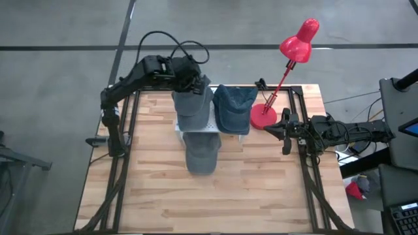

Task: Pick & Place hat
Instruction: Stack the bottom gray cap on top of the gray cap on the shelf

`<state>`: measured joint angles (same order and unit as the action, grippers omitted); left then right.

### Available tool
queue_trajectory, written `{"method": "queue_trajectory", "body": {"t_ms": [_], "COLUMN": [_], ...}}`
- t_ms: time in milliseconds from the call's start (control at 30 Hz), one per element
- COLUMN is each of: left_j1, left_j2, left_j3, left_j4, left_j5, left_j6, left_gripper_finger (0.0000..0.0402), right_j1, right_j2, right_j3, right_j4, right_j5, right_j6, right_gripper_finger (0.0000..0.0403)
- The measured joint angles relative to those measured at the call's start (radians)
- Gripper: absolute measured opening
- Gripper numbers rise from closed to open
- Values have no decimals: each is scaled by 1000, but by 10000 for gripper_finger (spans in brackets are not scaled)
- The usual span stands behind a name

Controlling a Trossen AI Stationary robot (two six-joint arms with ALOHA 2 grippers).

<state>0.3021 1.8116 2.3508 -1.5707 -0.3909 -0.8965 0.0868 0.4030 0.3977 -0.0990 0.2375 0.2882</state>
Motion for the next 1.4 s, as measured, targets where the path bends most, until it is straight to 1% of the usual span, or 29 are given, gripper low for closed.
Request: {"method": "queue_trajectory", "body": {"t_ms": [267,600,733,1000,1133,1400], "left_j1": [2,4,4,3,-2,-28], "left_j2": [48,73,70,15,-22,-85], "left_j3": [0,-1,2,5,5,5], "left_j4": [0,0,-1,-1,-1,-1], "left_j5": [37,53,39,35,72,85], "left_j6": [-44,-103,-103,-118,-125,-174], "left_gripper_finger": [5,5,5,5,5,5], "right_j1": [0,0,0,0,0,0], "right_j2": [0,0,0,0,0,0], "right_j3": [0,0,0,0,0,0], "right_j4": [0,0,0,-1,-1,-1], "right_j5": [0,0,0,0,0,0], "right_j6": [0,0,0,0,-6,-11], "right_gripper_finger": [8,8,8,8,8,8]}}
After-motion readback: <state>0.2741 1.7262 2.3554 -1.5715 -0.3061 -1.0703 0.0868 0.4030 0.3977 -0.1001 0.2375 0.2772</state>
